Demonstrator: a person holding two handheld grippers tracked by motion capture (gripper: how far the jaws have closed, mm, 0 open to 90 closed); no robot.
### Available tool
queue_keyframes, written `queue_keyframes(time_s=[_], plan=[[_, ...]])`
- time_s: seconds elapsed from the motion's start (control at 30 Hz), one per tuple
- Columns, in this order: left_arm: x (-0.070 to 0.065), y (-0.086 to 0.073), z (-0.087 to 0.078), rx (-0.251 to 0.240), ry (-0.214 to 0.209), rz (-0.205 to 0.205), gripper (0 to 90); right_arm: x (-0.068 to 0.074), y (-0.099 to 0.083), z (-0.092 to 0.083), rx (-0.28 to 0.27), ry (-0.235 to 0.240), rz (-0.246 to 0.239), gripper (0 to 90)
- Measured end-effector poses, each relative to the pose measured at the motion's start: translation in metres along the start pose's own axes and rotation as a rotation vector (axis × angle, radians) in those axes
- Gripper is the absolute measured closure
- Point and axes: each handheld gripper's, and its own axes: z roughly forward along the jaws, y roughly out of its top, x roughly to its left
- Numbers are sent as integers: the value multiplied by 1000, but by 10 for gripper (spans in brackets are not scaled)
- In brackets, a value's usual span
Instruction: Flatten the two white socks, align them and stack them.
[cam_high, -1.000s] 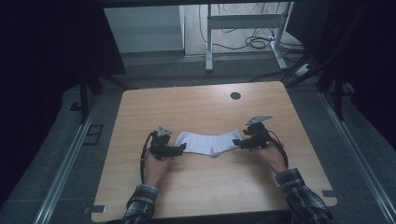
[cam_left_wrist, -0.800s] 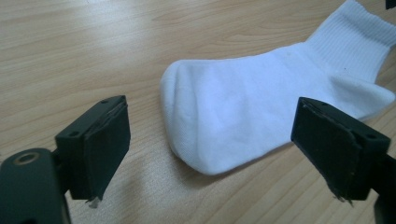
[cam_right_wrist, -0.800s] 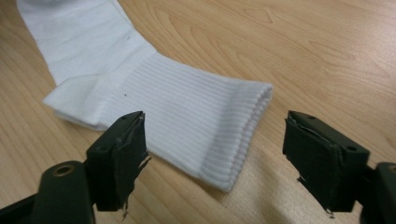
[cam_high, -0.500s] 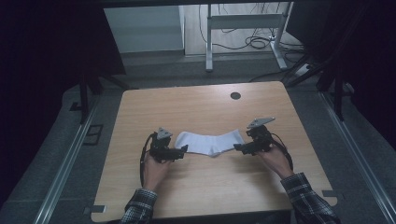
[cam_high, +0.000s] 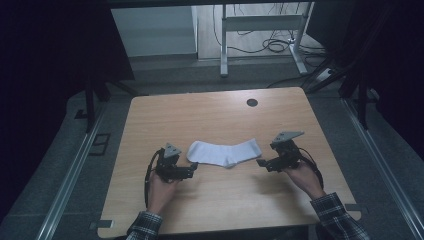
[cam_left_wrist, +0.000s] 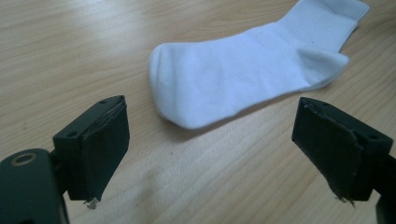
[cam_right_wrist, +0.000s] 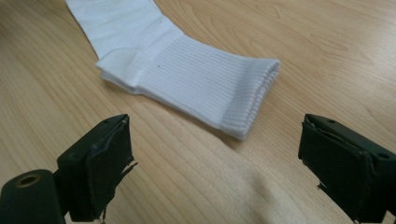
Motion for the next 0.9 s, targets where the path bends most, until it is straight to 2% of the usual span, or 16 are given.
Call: queue_keyframes(time_s=[0.33,0.47,0.7,0.9], plan=[[-8,-13,-19,-11,4,30,116,5,-11,-20,2,-27,-15,93],[-11,-23,-23,6,3,41,116,8,-19,-27,5,-31,-17,93],[-14,-41,-23,32,7,44,115,7,-38,-33,2,-32,4,93],[-17,-51,-19,54,-2,54,115,6,-52,-28,24,-32,18,92]])
